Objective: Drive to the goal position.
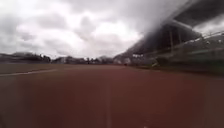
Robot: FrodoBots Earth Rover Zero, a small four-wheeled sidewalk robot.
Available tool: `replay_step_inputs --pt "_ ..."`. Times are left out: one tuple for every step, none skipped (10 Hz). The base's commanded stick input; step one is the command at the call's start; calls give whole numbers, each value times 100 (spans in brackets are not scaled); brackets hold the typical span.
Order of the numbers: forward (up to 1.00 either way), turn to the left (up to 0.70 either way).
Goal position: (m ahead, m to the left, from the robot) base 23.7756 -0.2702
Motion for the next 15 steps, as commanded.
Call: replay_step_inputs --pt "70 0" --pt "70 0" --pt "70 0" --pt "70 0" --pt "70 0" --pt "70 0" --pt "70 0" --pt "70 0" --pt "70 0" --pt "70 0" --pt "70 0" --pt "70 0" --pt "70 0" --pt "70 0" --pt "70 0"
